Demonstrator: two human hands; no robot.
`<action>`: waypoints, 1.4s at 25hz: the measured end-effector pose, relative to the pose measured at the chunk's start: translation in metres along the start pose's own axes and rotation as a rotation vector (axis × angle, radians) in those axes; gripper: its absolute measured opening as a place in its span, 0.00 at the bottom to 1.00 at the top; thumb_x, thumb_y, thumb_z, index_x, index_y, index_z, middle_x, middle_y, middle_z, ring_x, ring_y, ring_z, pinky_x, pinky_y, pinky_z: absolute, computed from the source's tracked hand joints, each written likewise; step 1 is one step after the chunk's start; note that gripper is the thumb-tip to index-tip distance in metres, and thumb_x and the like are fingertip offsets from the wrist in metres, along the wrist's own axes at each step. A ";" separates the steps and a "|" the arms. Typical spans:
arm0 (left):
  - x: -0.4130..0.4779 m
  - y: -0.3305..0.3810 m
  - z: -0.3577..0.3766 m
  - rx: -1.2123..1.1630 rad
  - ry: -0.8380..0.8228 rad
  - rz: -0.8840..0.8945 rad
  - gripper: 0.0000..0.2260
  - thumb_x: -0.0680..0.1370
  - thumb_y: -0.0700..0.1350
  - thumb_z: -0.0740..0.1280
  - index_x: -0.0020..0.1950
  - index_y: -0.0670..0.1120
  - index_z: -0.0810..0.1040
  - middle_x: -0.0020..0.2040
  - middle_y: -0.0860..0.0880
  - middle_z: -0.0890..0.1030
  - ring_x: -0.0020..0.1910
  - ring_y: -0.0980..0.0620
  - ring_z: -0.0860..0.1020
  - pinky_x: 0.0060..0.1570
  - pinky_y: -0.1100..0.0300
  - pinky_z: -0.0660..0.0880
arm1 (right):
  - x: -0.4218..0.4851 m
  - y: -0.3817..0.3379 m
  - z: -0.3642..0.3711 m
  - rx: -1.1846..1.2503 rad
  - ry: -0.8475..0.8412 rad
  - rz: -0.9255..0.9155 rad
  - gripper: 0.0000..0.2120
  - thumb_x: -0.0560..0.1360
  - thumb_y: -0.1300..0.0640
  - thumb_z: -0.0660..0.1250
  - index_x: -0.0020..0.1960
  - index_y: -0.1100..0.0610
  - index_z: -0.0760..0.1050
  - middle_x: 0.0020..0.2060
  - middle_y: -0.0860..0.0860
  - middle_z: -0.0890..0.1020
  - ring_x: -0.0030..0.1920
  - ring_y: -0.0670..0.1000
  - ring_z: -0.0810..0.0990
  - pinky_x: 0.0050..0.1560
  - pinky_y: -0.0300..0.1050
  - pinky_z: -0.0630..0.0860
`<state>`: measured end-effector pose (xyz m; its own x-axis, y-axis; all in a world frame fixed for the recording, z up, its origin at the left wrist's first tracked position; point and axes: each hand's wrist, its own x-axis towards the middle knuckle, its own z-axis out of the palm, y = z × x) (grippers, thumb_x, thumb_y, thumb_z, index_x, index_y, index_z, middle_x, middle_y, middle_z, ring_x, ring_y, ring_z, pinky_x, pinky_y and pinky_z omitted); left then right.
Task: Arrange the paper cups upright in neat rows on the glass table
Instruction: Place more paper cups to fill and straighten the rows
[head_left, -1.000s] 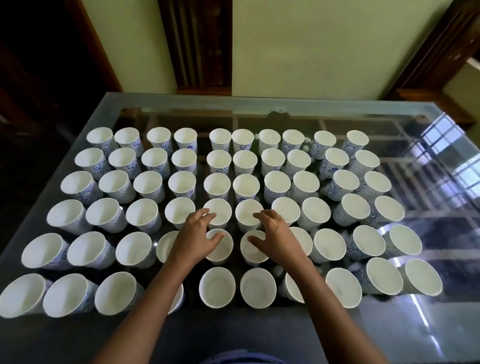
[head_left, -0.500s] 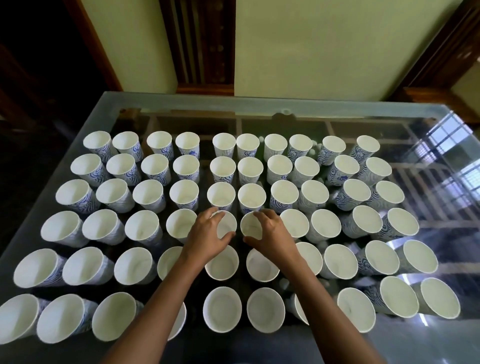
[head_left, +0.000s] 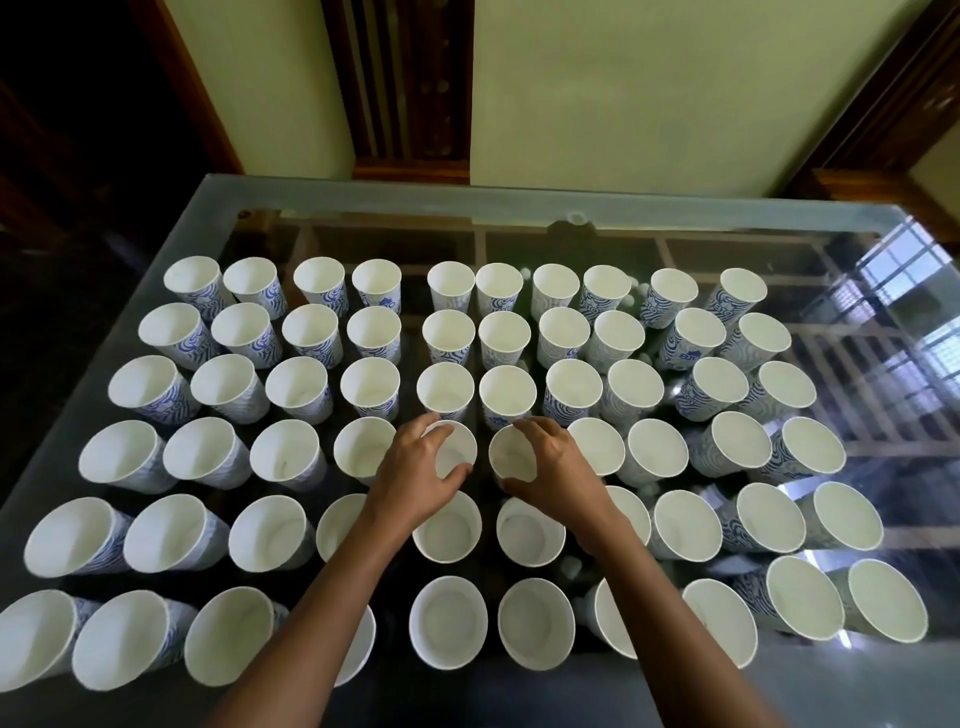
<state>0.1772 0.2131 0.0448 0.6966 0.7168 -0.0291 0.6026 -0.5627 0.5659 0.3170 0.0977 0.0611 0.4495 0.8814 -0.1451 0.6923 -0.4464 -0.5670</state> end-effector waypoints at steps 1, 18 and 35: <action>0.003 0.000 -0.002 0.000 0.009 0.009 0.23 0.71 0.48 0.71 0.64 0.43 0.74 0.67 0.44 0.70 0.66 0.46 0.68 0.64 0.57 0.64 | 0.001 0.000 -0.001 0.012 0.011 0.000 0.36 0.65 0.56 0.76 0.69 0.61 0.66 0.66 0.58 0.70 0.64 0.58 0.70 0.64 0.47 0.66; 0.082 -0.011 -0.009 0.027 -0.047 -0.020 0.27 0.72 0.52 0.70 0.68 0.45 0.70 0.69 0.46 0.68 0.68 0.48 0.65 0.65 0.56 0.64 | 0.084 -0.007 -0.008 -0.032 0.041 0.014 0.33 0.67 0.55 0.74 0.69 0.60 0.66 0.66 0.59 0.71 0.65 0.60 0.69 0.64 0.50 0.68; 0.092 -0.014 -0.008 -0.020 0.034 0.006 0.30 0.66 0.56 0.74 0.64 0.44 0.74 0.67 0.44 0.72 0.65 0.46 0.70 0.63 0.55 0.67 | 0.095 -0.007 -0.017 0.015 0.094 0.021 0.31 0.68 0.55 0.75 0.67 0.63 0.69 0.64 0.61 0.72 0.63 0.60 0.71 0.63 0.49 0.67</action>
<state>0.2292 0.2904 0.0408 0.6863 0.7273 0.0027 0.5900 -0.5589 0.5826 0.3645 0.1820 0.0647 0.5153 0.8531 -0.0815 0.6734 -0.4619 -0.5772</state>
